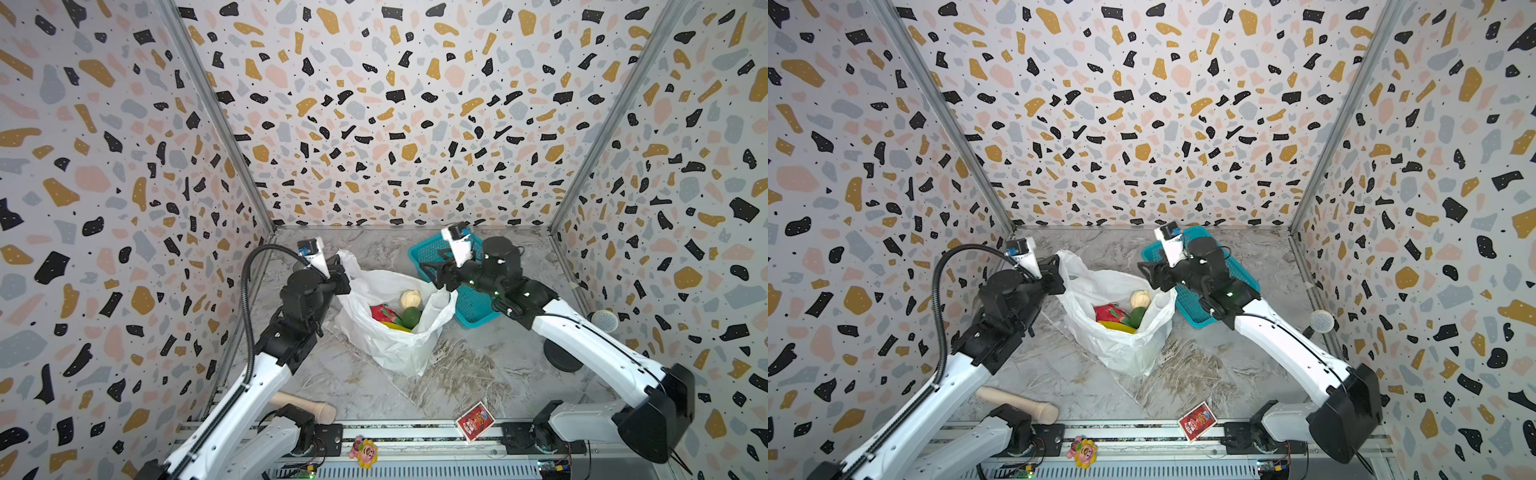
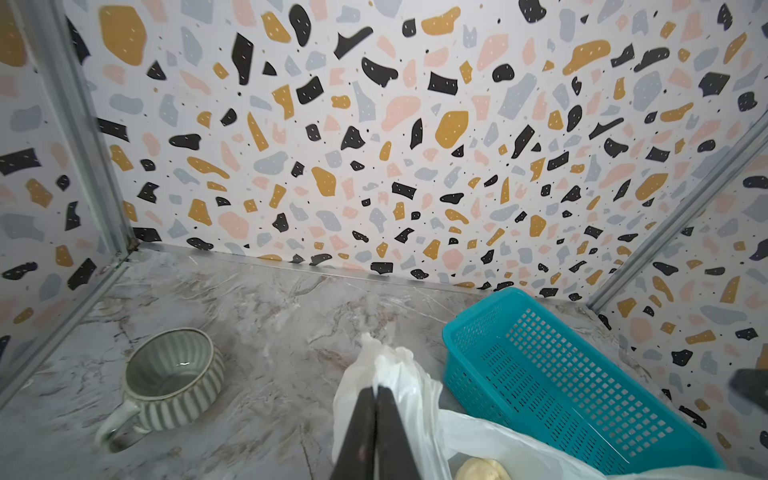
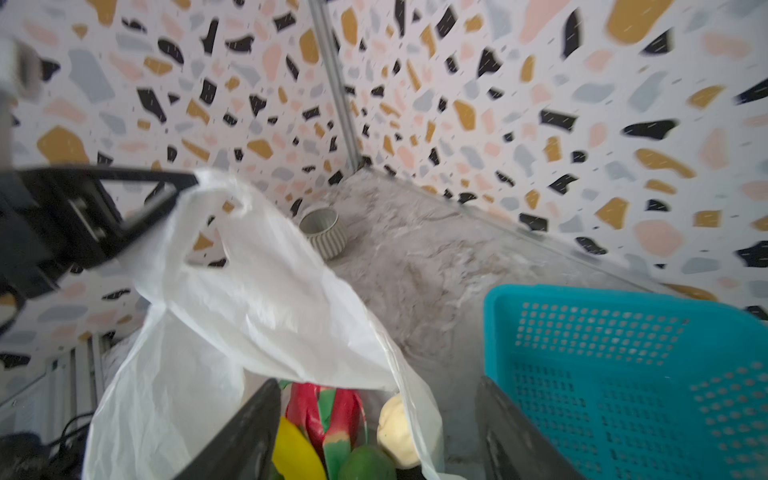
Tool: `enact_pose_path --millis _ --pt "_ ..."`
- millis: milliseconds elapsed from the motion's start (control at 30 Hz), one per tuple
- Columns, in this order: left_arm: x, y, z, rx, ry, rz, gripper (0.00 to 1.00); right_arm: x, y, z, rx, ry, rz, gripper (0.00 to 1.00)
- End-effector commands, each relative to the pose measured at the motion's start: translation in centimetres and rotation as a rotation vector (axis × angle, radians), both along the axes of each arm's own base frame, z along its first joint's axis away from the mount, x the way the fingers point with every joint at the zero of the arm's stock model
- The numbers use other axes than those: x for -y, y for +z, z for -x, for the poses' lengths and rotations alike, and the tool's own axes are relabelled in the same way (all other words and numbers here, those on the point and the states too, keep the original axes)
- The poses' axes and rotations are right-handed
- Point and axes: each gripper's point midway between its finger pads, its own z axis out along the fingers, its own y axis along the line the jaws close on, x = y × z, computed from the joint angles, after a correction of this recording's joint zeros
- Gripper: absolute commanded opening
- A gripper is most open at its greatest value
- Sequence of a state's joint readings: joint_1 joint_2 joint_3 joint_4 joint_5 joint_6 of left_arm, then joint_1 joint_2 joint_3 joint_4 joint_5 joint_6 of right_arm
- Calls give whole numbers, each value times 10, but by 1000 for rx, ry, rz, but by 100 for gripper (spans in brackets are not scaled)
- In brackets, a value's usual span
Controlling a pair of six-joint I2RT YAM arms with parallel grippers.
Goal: Place the fruits into the plastic bag
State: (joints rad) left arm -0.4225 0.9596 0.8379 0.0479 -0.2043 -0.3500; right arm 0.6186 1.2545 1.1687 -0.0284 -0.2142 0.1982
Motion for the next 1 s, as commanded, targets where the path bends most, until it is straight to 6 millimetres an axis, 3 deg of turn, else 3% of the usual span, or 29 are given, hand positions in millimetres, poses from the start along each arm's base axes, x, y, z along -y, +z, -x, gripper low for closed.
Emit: enact_pose_path --millis 0,67,233,333,400,433,467,533,567,700,833,900,967 --pt "47 31 -12 98 -114 32 0 43 18 -10 5 -143 -83 74" --pt "83 22 -20 83 -178 9 0 73 17 -19 -9 -231 -101 75" --pt "171 -5 -26 33 -341 -3 0 125 -5 -36 -102 -398 -110 75" --pt "217 -19 -17 18 -442 -29 0 139 -21 -40 -162 -434 -116 75" --pt "229 -21 -16 10 -465 -36 0 143 -29 -41 -188 -445 -109 75" --pt "231 -22 -15 7 -475 -37 7 144 -33 -42 -199 -450 -107 75" --pt "230 -18 -15 14 -470 -37 25 146 -36 -42 -207 -456 -105 75" --pt "220 -8 -14 44 -446 -71 69 147 -39 -43 -215 -461 -102 75" --pt "211 1 -13 69 -413 -90 98 149 -40 -44 -218 -466 -100 75" --pt "149 48 -4 187 -198 -128 100 154 -43 -48 -220 -495 -94 76" --pt "66 97 22 309 58 -130 99 164 -45 -52 -195 -551 -76 76" --pt "20 107 33 326 194 -113 99 171 -46 -53 -170 -585 -67 77" --pt "-30 103 40 310 337 -100 100 180 -50 -53 -137 -634 -62 78"
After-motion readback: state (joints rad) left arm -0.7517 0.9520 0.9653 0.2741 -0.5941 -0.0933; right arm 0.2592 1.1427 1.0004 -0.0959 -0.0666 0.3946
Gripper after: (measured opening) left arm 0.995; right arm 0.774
